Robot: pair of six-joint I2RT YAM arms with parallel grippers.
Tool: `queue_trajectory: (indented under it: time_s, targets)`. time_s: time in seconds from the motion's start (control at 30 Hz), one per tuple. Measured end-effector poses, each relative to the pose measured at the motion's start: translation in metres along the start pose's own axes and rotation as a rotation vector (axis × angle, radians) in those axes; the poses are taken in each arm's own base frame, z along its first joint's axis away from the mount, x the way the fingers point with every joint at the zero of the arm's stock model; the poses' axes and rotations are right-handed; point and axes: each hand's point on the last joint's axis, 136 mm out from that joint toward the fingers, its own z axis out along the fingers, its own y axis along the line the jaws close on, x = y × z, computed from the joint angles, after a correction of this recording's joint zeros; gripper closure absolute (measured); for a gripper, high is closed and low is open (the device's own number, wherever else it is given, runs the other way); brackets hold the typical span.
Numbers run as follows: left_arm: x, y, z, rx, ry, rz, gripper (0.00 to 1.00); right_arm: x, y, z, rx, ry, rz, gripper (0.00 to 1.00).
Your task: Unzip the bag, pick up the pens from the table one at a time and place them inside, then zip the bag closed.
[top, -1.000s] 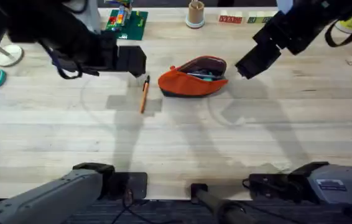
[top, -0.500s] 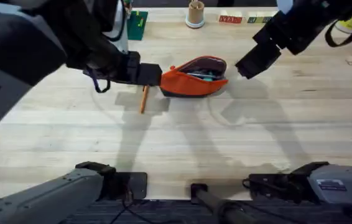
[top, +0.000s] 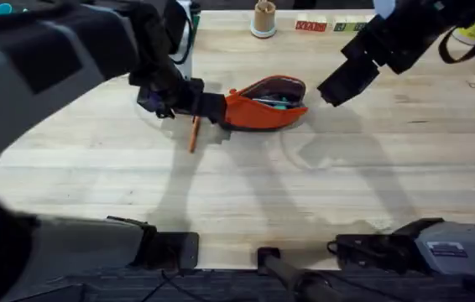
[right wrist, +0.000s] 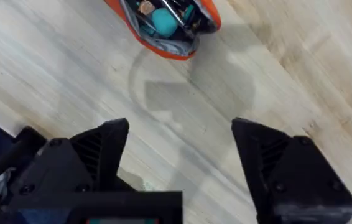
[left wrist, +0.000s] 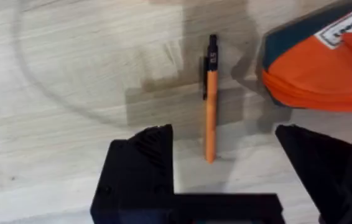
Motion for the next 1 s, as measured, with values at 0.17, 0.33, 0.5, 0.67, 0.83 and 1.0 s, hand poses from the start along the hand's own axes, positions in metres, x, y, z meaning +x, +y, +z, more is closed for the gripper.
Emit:
queue_trajectory:
  time_s: [0.17,0.33,0.5,0.67,0.83,1.0]
  targets:
    - [0.005,0.0,0.023,0.007,0.073,0.03,0.006,0.0,0.0,0.0,-0.001,0.002,0.0,0.003]
    - [0.011,0.002,0.042,0.004,0.135,0.066,0.006,0.001,0.0,0.0,-0.001,0.002,0.0,0.003]
    - [0.011,0.004,0.044,-0.009,0.137,0.081,0.005,0.001,0.0,0.0,-0.001,0.003,0.0,0.003]
    - [0.01,0.008,0.045,-0.036,0.141,0.093,0.157,0.001,0.0,0.0,-0.001,0.004,0.0,0.003]
    - [0.008,0.009,0.045,-0.037,0.135,0.097,0.709,0.001,0.0,0.0,-0.001,0.004,0.0,0.003]
    - [0.008,0.006,0.044,-0.024,0.135,0.097,0.949,0.001,0.0,0.0,-0.002,0.004,0.0,0.003]
